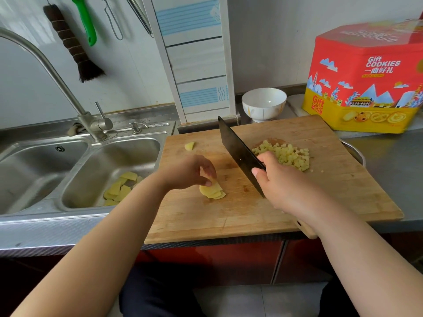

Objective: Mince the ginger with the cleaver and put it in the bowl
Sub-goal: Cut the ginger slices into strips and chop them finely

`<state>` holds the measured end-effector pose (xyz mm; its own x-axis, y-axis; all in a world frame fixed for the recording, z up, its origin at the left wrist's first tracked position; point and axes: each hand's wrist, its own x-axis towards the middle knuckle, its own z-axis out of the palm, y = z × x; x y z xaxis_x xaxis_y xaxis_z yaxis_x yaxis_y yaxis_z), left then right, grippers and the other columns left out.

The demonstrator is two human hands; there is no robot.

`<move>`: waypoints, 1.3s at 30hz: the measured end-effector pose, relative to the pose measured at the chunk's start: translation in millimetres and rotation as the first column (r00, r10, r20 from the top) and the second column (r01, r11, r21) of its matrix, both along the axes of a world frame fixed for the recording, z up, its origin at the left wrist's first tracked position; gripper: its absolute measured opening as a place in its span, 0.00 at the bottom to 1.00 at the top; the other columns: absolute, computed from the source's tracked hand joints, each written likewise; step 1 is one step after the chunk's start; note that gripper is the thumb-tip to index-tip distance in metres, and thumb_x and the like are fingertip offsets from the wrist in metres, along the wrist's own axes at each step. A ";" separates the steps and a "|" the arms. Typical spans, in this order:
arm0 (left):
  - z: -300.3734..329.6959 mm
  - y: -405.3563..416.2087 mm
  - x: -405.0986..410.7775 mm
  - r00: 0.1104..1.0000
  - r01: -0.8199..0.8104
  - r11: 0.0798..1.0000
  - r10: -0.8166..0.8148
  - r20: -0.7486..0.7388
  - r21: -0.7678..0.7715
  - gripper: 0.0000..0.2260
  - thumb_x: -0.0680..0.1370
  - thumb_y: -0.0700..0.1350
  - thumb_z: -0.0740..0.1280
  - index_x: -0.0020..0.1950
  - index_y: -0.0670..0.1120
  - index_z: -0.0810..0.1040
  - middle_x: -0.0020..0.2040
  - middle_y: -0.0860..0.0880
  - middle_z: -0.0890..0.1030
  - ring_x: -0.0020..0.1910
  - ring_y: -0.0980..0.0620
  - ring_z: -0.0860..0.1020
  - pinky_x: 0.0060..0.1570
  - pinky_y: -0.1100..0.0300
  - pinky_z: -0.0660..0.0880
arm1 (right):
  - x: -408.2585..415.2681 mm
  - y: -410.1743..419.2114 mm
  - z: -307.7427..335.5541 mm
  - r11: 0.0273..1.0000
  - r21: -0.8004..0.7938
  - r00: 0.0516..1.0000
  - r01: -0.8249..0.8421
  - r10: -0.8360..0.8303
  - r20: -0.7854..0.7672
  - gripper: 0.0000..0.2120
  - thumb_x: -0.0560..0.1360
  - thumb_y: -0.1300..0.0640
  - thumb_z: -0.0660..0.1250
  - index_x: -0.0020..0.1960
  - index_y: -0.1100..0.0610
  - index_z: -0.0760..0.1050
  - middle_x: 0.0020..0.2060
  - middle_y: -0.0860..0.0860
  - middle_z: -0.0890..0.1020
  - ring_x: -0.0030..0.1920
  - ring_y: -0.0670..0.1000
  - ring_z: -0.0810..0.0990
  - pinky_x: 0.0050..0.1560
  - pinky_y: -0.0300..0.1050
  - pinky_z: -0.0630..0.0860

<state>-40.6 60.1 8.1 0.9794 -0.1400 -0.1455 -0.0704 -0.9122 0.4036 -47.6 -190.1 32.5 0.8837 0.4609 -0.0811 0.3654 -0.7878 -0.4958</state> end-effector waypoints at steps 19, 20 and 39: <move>-21.5 47.4 74.1 0.937 -0.335 0.915 0.299 0.180 0.224 0.21 0.75 0.44 0.71 0.68 0.47 0.73 0.60 0.49 0.80 0.57 0.48 0.78 0.60 0.51 0.74 | 0.3 1.7 -10.3 1.000 0.014 0.999 -0.017 0.017 0.042 0.17 0.83 0.47 0.51 0.69 0.51 0.61 0.32 0.51 0.77 0.30 0.51 0.76 0.29 0.47 0.69; -19.0 46.8 74.2 0.945 -0.322 0.920 0.296 0.143 0.223 0.22 0.74 0.45 0.72 0.67 0.46 0.73 0.60 0.49 0.80 0.57 0.48 0.78 0.61 0.51 0.73 | 0.1 1.6 -10.0 1.000 0.011 0.999 -0.018 0.017 0.043 0.17 0.83 0.47 0.51 0.69 0.51 0.61 0.32 0.51 0.77 0.29 0.51 0.75 0.29 0.47 0.69; -12.4 33.8 10.2 0.936 -0.323 0.909 0.349 0.055 -0.262 0.08 0.73 0.44 0.73 0.48 0.44 0.77 0.41 0.50 0.80 0.37 0.55 0.78 0.38 0.60 0.75 | -5.0 2.9 -7.2 0.999 -0.026 0.997 -0.034 0.036 0.069 0.19 0.84 0.46 0.50 0.73 0.50 0.58 0.34 0.50 0.79 0.32 0.52 0.79 0.32 0.49 0.74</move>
<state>-30.4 93.9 -4.3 0.9822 0.1810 -0.0494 0.1718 -0.7622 0.6241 -52.6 -187.3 25.3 0.8709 0.4904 -0.0316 0.4261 -0.7857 -0.4484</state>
